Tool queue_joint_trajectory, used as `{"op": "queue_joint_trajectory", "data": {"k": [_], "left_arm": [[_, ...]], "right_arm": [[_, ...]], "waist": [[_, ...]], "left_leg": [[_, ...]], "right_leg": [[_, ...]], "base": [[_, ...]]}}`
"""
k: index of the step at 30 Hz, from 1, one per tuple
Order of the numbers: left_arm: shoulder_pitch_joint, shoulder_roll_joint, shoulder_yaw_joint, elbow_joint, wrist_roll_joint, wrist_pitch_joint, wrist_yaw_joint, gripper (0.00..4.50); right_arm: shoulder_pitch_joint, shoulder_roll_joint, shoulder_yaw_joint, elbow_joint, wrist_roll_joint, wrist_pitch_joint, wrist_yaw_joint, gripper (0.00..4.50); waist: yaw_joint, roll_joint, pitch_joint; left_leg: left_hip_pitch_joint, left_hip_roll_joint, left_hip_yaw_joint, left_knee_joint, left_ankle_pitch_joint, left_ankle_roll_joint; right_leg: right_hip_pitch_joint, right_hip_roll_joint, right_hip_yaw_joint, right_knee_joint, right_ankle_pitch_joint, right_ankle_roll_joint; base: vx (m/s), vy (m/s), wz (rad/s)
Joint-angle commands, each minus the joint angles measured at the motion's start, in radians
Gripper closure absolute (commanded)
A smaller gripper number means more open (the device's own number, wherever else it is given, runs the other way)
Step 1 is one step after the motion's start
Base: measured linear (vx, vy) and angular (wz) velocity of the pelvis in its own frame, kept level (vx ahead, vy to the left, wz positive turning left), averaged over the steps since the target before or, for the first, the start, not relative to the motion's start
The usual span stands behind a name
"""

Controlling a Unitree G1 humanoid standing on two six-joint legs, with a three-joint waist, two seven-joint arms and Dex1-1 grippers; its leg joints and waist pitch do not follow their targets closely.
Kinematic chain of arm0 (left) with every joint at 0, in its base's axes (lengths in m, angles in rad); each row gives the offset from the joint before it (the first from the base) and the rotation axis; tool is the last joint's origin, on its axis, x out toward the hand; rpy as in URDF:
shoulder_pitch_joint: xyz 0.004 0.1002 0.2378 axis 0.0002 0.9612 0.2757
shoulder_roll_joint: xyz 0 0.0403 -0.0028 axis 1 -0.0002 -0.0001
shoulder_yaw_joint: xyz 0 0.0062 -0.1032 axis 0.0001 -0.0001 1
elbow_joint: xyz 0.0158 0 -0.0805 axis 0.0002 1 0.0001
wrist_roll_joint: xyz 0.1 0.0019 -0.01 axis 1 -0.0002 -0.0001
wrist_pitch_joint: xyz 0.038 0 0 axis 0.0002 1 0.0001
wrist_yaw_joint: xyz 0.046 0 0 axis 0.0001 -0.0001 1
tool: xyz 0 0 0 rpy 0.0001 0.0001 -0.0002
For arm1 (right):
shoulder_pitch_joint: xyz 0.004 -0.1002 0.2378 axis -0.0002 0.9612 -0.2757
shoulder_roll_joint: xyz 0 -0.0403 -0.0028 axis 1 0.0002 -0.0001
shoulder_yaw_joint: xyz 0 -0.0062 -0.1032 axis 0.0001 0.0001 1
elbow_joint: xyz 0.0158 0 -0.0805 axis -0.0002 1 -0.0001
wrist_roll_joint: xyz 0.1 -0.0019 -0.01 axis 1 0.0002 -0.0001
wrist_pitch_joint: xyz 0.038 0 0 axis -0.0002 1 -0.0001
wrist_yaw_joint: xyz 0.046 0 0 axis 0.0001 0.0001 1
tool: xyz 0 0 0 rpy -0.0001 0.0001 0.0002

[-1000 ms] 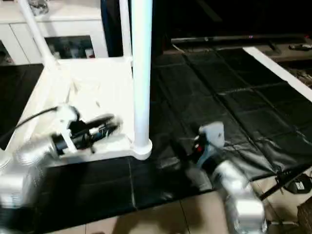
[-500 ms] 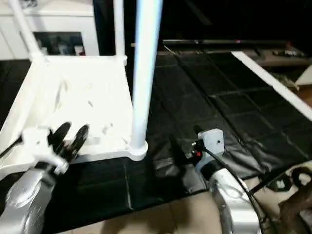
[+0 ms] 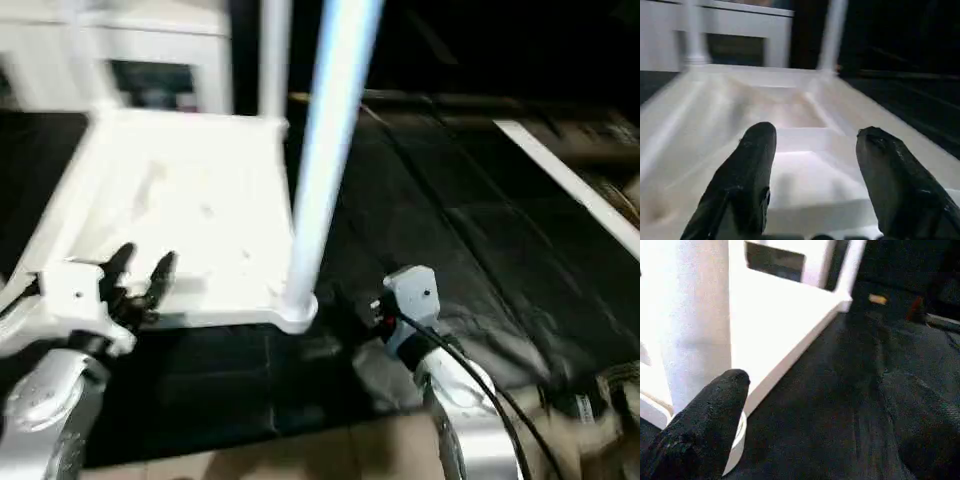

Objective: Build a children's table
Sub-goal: Rotate leg to tighten

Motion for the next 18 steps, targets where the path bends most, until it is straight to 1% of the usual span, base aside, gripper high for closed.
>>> {"op": "queue_joint_trajectory", "data": {"k": [1,2,3,4,5,6,7,8,9,10,11,12,13,14,15,16,17,18], "left_arm": [[0.003,-0.017,-0.019,-0.014,-0.017,0.035,0.004,1.61],[0.005,-0.014,-0.019,-0.011,-0.013,0.044,0.009,1.61],[0.008,-0.013,-0.019,-0.006,-0.010,0.046,0.016,1.61],[0.008,-0.013,-0.019,-0.005,-0.011,0.044,0.017,1.61],[0.010,-0.017,-0.016,-0.003,-0.016,0.036,0.021,1.61],[0.013,-0.015,-0.013,-0.004,-0.008,0.021,0.033,1.61],[0.014,-0.013,-0.011,-0.004,-0.008,0.015,0.036,1.61],[0.014,-0.012,-0.009,-0.004,-0.011,0.018,0.036,1.61],[0.014,-0.013,-0.006,-0.004,-0.012,0.013,0.038,1.61],[0.014,-0.020,0.007,-0.003,-0.024,-0.007,0.039,1.61],[0.015,-0.022,0.012,-0.005,-0.032,-0.016,0.037,1.61],[0.015,-0.022,0.012,-0.006,-0.032,-0.016,0.037,1.61],[0.019,-0.022,0.016,-0.008,-0.036,-0.024,0.035,1.61],[0.028,-0.016,0.019,-0.009,-0.029,-0.026,0.037,1.42],[0.034,-0.014,0.022,-0.005,-0.024,-0.028,0.044,1.42],[0.034,-0.014,0.023,-0.005,-0.024,-0.028,0.045,1.32],[0.043,-0.009,0.031,0.007,-0.008,-0.035,0.066,1.26],[0.044,-0.009,0.032,0.009,-0.004,-0.038,0.070,1.23]], "right_arm": [[-0.003,-0.006,-0.049,0.017,0.031,-0.012,-0.020,0.00],[-0.005,-0.003,-0.058,0.021,0.038,-0.016,-0.025,0.00],[-0.007,-0.002,-0.070,0.029,0.036,-0.031,-0.033,0.00],[-0.008,-0.002,-0.072,0.031,0.036,-0.033,-0.036,0.00],[-0.011,0.003,-0.083,0.036,0.040,-0.035,-0.045,0.00],[-0.013,0.002,-0.089,0.039,0.045,-0.035,-0.045,0.00],[-0.013,0.002,-0.092,0.039,0.049,-0.033,-0.044,0.00],[-0.012,0.003,-0.093,0.037,0.053,-0.031,-0.042,0.00],[-0.009,0.003,-0.094,0.035,0.060,-0.037,-0.036,0.00],[-0.004,0.002,-0.092,0.034,0.064,-0.058,-0.027,0.00],[-0.001,-0.002,-0.090,0.035,0.058,-0.066,-0.025,0.00],[0.000,-0.002,-0.090,0.035,0.058,-0.066,-0.025,0.00],[0.003,-0.007,-0.088,0.038,0.060,-0.066,-0.018,0.00],[0.005,-0.006,-0.093,0.052,0.063,-0.084,-0.016,0.00],[0.006,-0.009,-0.096,0.060,0.058,-0.109,-0.011,0.00],[0.006,-0.010,-0.096,0.061,0.058,-0.113,-0.011,0.00],[0.005,-0.013,-0.106,0.065,0.075,-0.117,0.006,0.00],[0.004,-0.014,-0.107,0.064,0.080,-0.113,0.012,0.00]], "waist": [[0.005,0.011,-0.024],[0.006,-0.001,-0.030],[0.051,-0.034,-0.025],[0.077,-0.040,-0.018],[0.100,-0.045,-0.028],[0.125,-0.038,-0.030],[0.140,-0.032,-0.044],[0.142,-0.032,-0.043],[0.143,-0.025,-0.031],[0.141,-0.020,-0.029],[0.140,-0.009,-0.033],[0.130,0.020,-0.032],[0.109,0.031,-0.049],[0.106,0.034,-0.049],[0.098,0.029,-0.038],[0.091,0.016,-0.021],[0.092,0.014,-0.015],[0.093,0.009,-0.015]], "left_leg": [[-0.036,-0.005,-0.036,-0.109,-0.340,0.218],[0.015,-0.011,0.037,-0.025,-0.301,0.164],[0.008,-0.064,0.151,0.134,-0.180,0.129],[-0.023,-0.029,0.148,0.087,-0.096,0.097],[-0.031,-0.021,0.143,0.075,-0.099,0.105],[-0.005,-0.002,0.134,0.062,-0.139,0.147],[-0.016,0.003,0.109,0.084,-0.150,0.165],[-0.023,0.003,0.099,0.089,-0.131,0.164],[-0.018,-0.001,0.097,0.076,-0.071,0.143],[0.003,-0.017,0.115,0.030,0.013,0.142],[0.018,-0.010,0.125,-0.002,0.045,0.151],[0.054,0.063,0.119,-0.049,0.010,0.182],[0.079,0.173,0.077,-0.083,-0.090,0.207],[0.075,0.188,0.075,-0.092,-0.140,0.215],[0.067,0.164,0.110,-0.096,-0.251,0.183],[0.056,0.101,0.148,-0.085,-0.345,0.115],[0.062,0.078,0.158,-0.077,-0.368,0.088],[0.073,0.060,0.166,-0.063,-0.339,0.066]], "right_leg": [[0.036,-0.086,0.077,-0.102,-0.208,-0.243],[0.000,-0.108,0.102,-0.175,-0.310,-0.252],[0.010,-0.150,0.126,-0.226,-0.536,-0.095],[0.043,-0.179,0.177,-0.212,-0.656,0.153],[0.066,-0.191,0.204,-0.196,-0.644,0.262],[0.052,-0.222,0.249,-0.191,-0.599,0.315],[0.086,-0.267,0.285,-0.180,-0.457,0.231],[0.092,-0.268,0.280,-0.176,-0.364,0.175],[0.084,-0.233,0.235,-0.173,-0.218,0.074],[0.069,-0.148,0.167,-0.170,-0.136,0.034],[0.059,-0.111,0.138,-0.168,-0.128,0.035],[0.027,-0.070,0.097,-0.160,-0.136,0.064],[0.032,-0.093,0.097,-0.118,-0.088,0.071],[0.032,-0.109,0.104,-0.107,-0.053,0.056],[0.029,-0.131,0.118,-0.121,-0.061,0.026],[0.035,-0.148,0.122,-0.161,-0.244,0.030],[0.032,-0.146,0.114,-0.181,-0.403,0.062],[0.030,-0.152,0.110,-0.213,-0.596,0.139]], "base": [[-0.019,-0.216,0.73],[-0.059,-0.207,0.45],[-0.059,-0.207,0.45],[-0.025,-0.188,0.03],[-0.001,-0.164,0.07],[-0.001,-0.164,0.07],[-0.006,-0.119,0.22],[-0.011,-0.087,0.08],[-0.011,-0.087,0.08],[0.000,0.000,0.00],[0.000,0.000,0.00],[0.000,0.000,0.00],[-0.022,0.058,0.15],[-0.025,0.063,0.09],[-0.025,0.063,0.09],[-0.044,0.059,0.05],[-0.033,0.055,-0.01],[-0.033,0.055,-0.01]]}}
